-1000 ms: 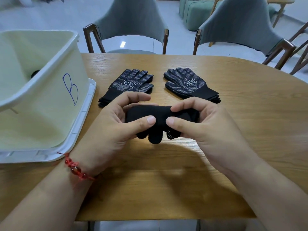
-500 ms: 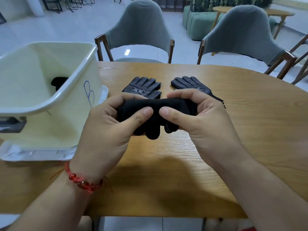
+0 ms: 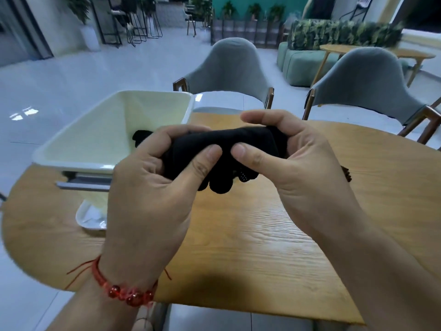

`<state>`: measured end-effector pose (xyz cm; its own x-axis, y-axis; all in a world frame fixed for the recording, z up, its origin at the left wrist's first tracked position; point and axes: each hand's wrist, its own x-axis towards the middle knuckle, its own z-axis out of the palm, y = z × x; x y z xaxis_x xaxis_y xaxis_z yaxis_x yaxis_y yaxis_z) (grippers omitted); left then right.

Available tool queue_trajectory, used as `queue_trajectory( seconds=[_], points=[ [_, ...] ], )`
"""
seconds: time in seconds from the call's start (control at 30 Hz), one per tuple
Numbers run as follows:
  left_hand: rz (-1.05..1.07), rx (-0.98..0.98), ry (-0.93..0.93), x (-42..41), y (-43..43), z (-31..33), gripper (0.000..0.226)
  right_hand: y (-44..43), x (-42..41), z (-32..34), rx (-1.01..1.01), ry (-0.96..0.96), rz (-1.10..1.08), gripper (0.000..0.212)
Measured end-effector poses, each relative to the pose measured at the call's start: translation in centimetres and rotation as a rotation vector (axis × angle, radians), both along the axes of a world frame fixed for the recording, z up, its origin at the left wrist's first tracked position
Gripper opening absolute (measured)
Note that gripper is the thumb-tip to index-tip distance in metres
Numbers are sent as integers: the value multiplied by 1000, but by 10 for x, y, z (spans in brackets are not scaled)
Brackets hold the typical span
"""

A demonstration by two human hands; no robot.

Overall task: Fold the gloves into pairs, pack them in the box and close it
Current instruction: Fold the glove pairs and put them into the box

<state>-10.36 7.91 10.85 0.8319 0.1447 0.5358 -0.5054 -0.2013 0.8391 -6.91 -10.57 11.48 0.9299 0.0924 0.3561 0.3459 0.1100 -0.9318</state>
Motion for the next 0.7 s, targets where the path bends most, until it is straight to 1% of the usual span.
queue_trajectory(
  seconds=[0.1, 0.17, 0.23, 0.37, 0.5, 0.6, 0.7],
  points=[
    [-2, 15, -19, 4, 21, 13, 21, 17, 4, 15, -63, -46, 51, 38],
    [-17, 19, -28, 8, 36, 22, 20, 29, 7, 26, -146, -84, 72, 33],
    [-17, 39, -11, 12, 49, 30, 20, 38, 12, 37, -274, -131, 72, 29],
    [55, 121, 51, 22, 74, 33, 21, 59, 29, 57, -540, -209, 120, 25],
    [145, 167, 63, 35, 94, 30, 26, 89, 59, 70, -846, -304, 149, 29],
    [276, 230, 80, 45, 106, 27, 36, 111, 83, 77, -927, -352, 154, 22],
    [425, 259, 105, 53, 119, 20, 42, 129, 111, 81, -979, -323, 125, 18]
  ],
)
